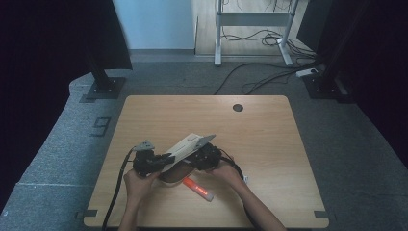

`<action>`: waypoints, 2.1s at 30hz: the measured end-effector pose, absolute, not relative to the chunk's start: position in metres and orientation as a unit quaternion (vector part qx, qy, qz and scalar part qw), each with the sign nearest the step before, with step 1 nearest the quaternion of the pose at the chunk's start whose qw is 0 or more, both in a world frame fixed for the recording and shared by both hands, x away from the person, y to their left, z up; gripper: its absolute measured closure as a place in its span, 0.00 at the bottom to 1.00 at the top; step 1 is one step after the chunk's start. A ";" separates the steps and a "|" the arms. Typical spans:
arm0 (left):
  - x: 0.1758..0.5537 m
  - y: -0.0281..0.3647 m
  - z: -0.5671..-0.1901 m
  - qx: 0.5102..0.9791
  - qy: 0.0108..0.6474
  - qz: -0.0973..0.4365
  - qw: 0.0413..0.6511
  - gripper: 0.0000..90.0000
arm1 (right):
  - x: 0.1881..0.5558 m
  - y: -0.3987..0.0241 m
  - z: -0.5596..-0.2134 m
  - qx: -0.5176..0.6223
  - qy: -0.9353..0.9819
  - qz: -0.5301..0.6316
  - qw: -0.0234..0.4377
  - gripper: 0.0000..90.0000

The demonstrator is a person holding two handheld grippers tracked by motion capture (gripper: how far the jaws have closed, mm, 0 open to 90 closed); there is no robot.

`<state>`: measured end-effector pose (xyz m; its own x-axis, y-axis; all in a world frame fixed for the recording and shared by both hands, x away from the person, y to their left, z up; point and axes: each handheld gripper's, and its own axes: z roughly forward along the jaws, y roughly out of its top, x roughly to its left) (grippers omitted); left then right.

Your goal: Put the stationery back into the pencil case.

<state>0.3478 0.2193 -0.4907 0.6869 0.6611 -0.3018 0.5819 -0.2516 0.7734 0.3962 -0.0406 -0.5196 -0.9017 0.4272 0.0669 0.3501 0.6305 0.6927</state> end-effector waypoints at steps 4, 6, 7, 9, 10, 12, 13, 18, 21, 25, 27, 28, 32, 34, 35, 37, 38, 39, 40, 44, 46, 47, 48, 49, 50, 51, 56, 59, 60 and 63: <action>0.348 0.219 -0.491 0.790 0.393 0.042 0.468 0.83 | 0.387 -0.061 -0.515 0.223 0.898 0.376 0.053 0.64; 0.348 0.219 -0.491 0.790 0.394 0.042 0.468 0.83 | 0.381 -0.071 -0.514 0.222 0.898 0.375 0.053 0.65; 0.348 0.219 -0.491 0.790 0.394 0.042 0.468 0.83 | 0.378 -0.076 -0.515 0.223 0.899 0.374 0.054 0.65; 0.348 0.219 -0.491 0.790 0.394 0.042 0.468 0.83 | 0.373 -0.085 -0.517 0.225 0.899 0.372 0.055 0.66; 0.348 0.219 -0.491 0.790 0.394 0.042 0.468 0.83 | 0.371 -0.089 -0.518 0.229 0.899 0.371 0.055 0.67; 0.348 0.219 -0.491 0.790 0.394 0.042 0.468 0.83 | 0.368 -0.096 -0.521 0.232 0.899 0.367 0.058 0.67; 0.348 0.219 -0.491 0.790 0.394 0.042 0.468 0.83 | 0.367 -0.099 -0.524 0.235 0.899 0.365 0.058 0.67; 0.348 0.219 -0.491 0.791 0.393 0.042 0.467 0.83 | 0.367 -0.106 -0.536 0.241 0.900 0.359 0.056 0.67; 0.348 0.219 -0.491 0.791 0.393 0.042 0.467 0.83 | 0.366 -0.105 -0.539 0.239 0.899 0.362 0.058 0.73; 0.348 0.219 -0.491 0.791 0.393 0.042 0.467 0.83 | 0.365 -0.103 -0.538 0.232 0.902 0.357 0.069 0.81; 0.348 0.219 -0.491 0.791 0.393 0.042 0.467 0.83 | 0.365 -0.102 -0.538 0.231 0.903 0.354 0.075 0.81; 0.348 0.219 -0.491 0.791 0.393 0.042 0.467 0.83 | 0.365 -0.101 -0.538 0.230 0.904 0.352 0.078 0.81; 0.348 0.219 -0.491 0.791 0.393 0.041 0.467 0.83 | 0.365 -0.100 -0.534 0.231 0.903 0.353 0.077 0.82; 0.348 0.219 -0.491 0.791 0.392 0.040 0.467 0.83 | 0.366 -0.100 -0.530 0.227 0.903 0.357 0.076 0.82; 0.348 0.219 -0.491 0.791 0.393 0.040 0.467 0.83 | 0.367 -0.099 -0.528 0.226 0.903 0.358 0.076 0.82; 0.348 0.219 -0.491 0.791 0.393 0.040 0.467 0.83 | 0.370 -0.098 -0.525 0.221 0.903 0.359 0.078 0.82; 0.348 0.219 -0.491 0.792 0.393 0.040 0.467 0.83 | 0.370 -0.096 -0.524 0.222 0.902 0.361 0.077 0.82; 0.348 0.219 -0.491 0.792 0.392 0.040 0.467 0.83 | 0.373 -0.094 -0.522 0.219 0.902 0.364 0.077 0.82; 0.348 0.219 -0.491 0.792 0.392 0.039 0.467 0.83 | 0.374 -0.092 -0.521 0.220 0.901 0.365 0.078 0.82; 0.348 0.218 -0.491 0.791 0.391 0.036 0.468 0.83 | 0.382 -0.083 -0.520 0.219 0.900 0.368 0.081 0.82; 0.348 0.218 -0.491 0.791 0.391 0.036 0.468 0.83 | 0.385 -0.077 -0.520 0.219 0.899 0.370 0.083 0.81; 0.348 0.218 -0.491 0.791 0.391 0.036 0.468 0.83 | 0.387 -0.075 -0.520 0.220 0.900 0.368 0.083 0.81; 0.348 0.218 -0.491 0.791 0.391 0.036 0.468 0.83 | 0.389 -0.072 -0.521 0.218 0.901 0.367 0.084 0.81; 0.348 0.218 -0.491 0.791 0.391 0.036 0.468 0.83 | 0.390 -0.070 -0.521 0.219 0.901 0.364 0.086 0.81; 0.348 0.218 -0.491 0.792 0.391 0.036 0.468 0.83 | 0.391 -0.068 -0.521 0.219 0.901 0.364 0.085 0.81; 0.348 0.218 -0.491 0.792 0.390 0.035 0.468 0.83 | 0.393 -0.066 -0.521 0.220 0.901 0.365 0.087 0.81; 0.348 0.218 -0.491 0.792 0.390 0.034 0.469 0.83 | 0.402 -0.064 -0.521 0.233 0.894 0.372 0.088 0.86; 0.348 0.218 -0.491 0.792 0.390 0.034 0.469 0.83 | 0.405 -0.063 -0.522 0.236 0.895 0.366 0.095 0.85; 0.348 0.219 -0.491 0.792 0.390 0.034 0.469 0.83 | 0.406 -0.063 -0.522 0.235 0.896 0.366 0.095 0.83; 0.348 0.219 -0.491 0.792 0.389 0.034 0.469 0.82 | 0.406 -0.063 -0.522 0.240 0.894 0.366 0.100 0.76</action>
